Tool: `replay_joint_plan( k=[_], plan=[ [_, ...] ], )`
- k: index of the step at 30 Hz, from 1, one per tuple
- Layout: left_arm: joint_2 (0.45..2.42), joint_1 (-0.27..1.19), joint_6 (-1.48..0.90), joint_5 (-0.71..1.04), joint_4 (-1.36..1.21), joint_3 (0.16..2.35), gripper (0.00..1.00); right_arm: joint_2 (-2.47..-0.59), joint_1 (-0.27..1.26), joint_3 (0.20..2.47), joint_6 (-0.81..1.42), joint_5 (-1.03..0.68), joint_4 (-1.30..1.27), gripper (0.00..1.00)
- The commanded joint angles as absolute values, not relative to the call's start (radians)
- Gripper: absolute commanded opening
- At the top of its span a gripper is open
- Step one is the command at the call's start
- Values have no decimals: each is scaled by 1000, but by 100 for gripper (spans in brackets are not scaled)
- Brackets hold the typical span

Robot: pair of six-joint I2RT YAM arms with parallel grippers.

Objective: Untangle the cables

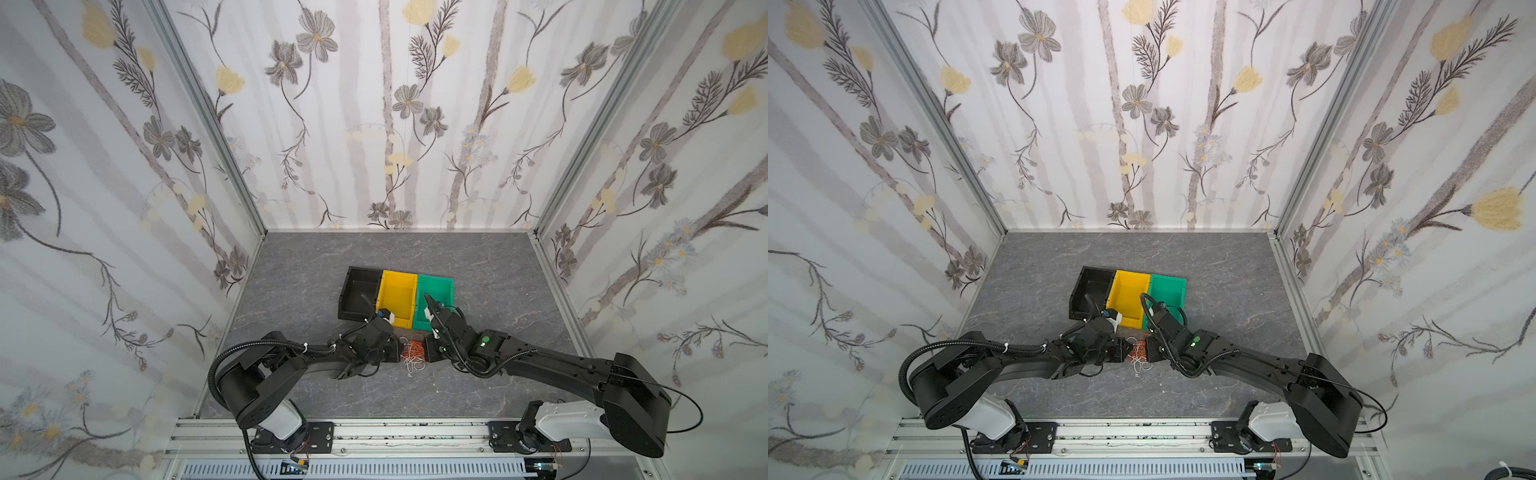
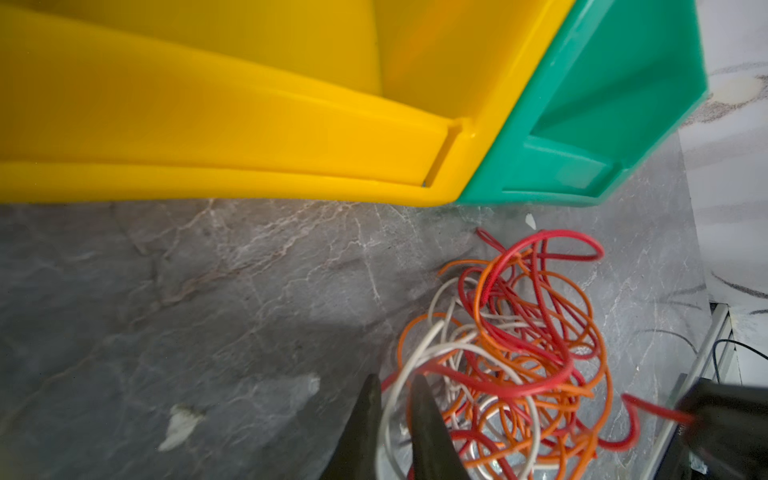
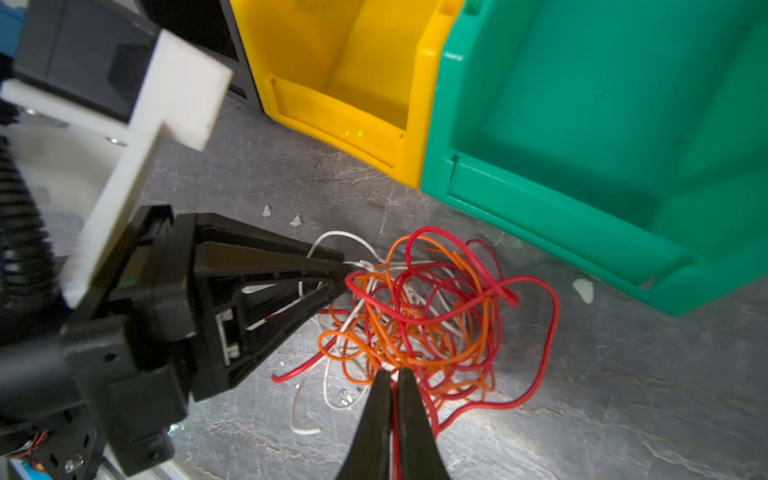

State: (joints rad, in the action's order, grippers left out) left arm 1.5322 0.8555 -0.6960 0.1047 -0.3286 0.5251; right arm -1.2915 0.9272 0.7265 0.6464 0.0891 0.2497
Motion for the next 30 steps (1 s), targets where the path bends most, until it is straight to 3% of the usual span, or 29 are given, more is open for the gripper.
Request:
replay_joint_plan(
  k=[1,8,14,23,30],
  plan=[
    [1504,855,-709,56,-295,513,11,-1250,922,718,653,200,325,4],
    [1414,855,-706,-1,-234,484,0,-1149,859,664,663,242,405,2],
    [1324,854,-676,-4,-129,504,2,-1035,812,641,622,142,399,1],
    [1264,877,-647,149,-166,576,51,-1013,810,644,582,-138,285,0],
    [1409,944,-630,175,-213,642,68,-991,810,623,587,-247,187,0]
  ],
)
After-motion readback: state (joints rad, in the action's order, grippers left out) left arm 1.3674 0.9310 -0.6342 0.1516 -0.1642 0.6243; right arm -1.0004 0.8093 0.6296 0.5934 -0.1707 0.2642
